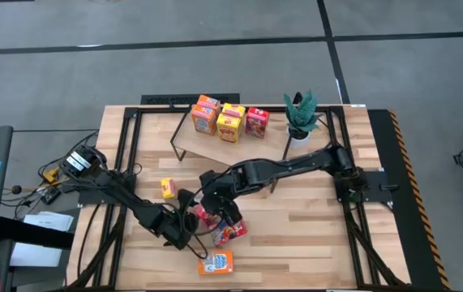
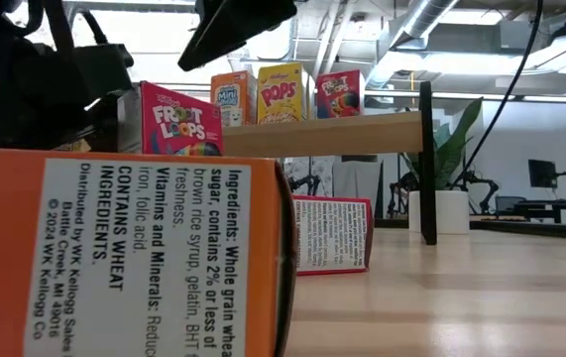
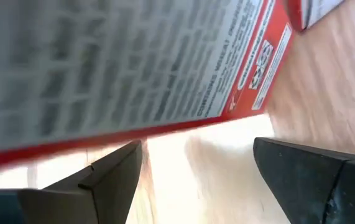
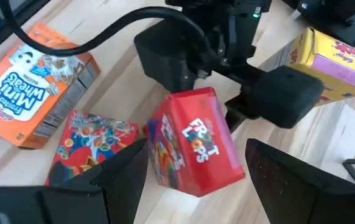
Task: Stack cereal on shelf
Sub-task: Put the left red cereal box aligned with the other red cereal box on the shelf
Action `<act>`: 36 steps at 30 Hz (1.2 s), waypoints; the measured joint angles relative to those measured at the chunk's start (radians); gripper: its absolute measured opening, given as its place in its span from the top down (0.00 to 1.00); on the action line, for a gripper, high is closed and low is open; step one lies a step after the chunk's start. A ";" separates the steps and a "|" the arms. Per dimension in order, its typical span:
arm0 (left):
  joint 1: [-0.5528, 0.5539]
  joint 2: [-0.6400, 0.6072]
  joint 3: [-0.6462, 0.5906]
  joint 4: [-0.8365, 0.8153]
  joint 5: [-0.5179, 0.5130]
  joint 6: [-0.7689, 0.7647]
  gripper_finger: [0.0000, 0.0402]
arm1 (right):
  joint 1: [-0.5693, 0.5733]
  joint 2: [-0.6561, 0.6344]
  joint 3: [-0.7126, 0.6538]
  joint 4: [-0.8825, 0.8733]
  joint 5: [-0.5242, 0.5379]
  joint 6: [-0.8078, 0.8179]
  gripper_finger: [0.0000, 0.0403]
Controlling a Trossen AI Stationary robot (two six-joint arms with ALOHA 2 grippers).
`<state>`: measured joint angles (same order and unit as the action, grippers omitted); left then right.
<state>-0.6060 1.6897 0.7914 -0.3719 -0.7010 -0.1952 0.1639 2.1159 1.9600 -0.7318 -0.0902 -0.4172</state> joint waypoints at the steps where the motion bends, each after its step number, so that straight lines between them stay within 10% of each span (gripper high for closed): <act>1: 0.000 -0.002 0.000 -0.011 0.000 -0.015 0.25 | -0.003 0.000 0.000 0.006 0.000 0.002 0.27; 36: -0.009 -0.004 0.002 0.022 0.009 -0.026 0.25 | -0.068 0.000 0.000 0.019 -0.092 0.069 0.22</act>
<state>-0.6147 1.6855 0.7937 -0.3499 -0.6922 -0.2212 0.0956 2.1155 1.9602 -0.7133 -0.1822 -0.3479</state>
